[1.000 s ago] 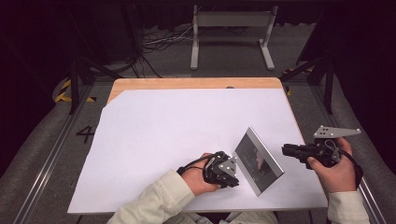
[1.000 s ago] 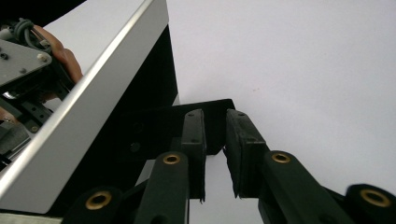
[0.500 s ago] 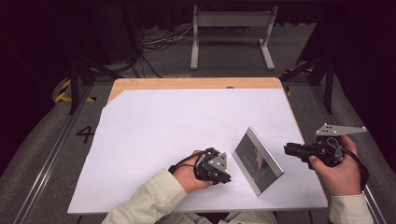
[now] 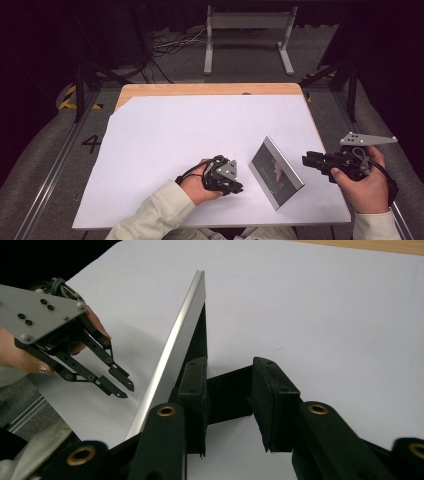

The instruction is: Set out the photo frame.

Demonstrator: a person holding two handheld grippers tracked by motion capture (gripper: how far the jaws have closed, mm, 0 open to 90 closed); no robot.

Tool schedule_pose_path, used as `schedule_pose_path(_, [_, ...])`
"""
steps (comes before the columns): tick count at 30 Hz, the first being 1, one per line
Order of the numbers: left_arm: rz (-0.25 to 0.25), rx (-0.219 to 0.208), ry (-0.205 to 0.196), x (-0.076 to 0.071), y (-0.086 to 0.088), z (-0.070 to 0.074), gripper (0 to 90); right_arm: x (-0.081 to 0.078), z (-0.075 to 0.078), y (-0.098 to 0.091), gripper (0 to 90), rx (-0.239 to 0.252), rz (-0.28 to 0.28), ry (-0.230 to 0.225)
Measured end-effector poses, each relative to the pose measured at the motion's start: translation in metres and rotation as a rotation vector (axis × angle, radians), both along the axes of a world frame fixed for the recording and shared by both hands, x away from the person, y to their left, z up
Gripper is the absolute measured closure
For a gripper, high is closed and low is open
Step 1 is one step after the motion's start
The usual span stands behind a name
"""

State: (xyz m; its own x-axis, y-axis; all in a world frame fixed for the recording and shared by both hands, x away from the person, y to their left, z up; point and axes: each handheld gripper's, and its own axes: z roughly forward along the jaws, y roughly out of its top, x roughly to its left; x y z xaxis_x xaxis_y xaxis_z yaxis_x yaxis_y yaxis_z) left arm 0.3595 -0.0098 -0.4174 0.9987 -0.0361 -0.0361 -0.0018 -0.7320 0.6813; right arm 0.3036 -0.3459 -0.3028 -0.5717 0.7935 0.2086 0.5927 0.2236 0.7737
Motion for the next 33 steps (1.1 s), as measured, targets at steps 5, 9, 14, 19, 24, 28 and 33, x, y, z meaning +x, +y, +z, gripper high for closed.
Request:
schedule_pose_path(5, [0.007,0.002,-0.002,0.002,0.002,0.000,82.4,-0.002,0.001,0.006,64.8,0.008,-0.007,0.016])
schedule_pose_path(9, [0.016,-0.001,-0.005,0.003,0.004,0.002,82.3,-0.002,0.002,0.007,64.0,0.012,-0.012,0.021])
schedule_pose_path(14, [0.021,0.000,-0.006,0.006,0.007,0.004,82.1,-0.003,0.004,0.013,62.1,0.022,-0.020,0.042])
schedule_pose_path(19, [0.029,0.001,-0.003,0.008,0.008,0.003,81.9,-0.003,0.003,0.022,59.2,0.005,-0.012,0.079])
schedule_pose_path(24, [0.028,0.006,-0.001,0.008,0.007,0.003,81.7,-0.003,0.003,0.027,58.3,0.003,-0.008,0.093])
schedule_pose_path(28, [0.028,0.009,-0.001,0.008,0.007,0.002,81.5,-0.004,0.003,0.031,57.3,-0.003,-0.003,0.102])
schedule_pose_path(33, [0.030,0.008,0.000,0.008,0.007,0.002,81.5,-0.004,0.002,0.037,56.3,-0.006,0.006,0.108])
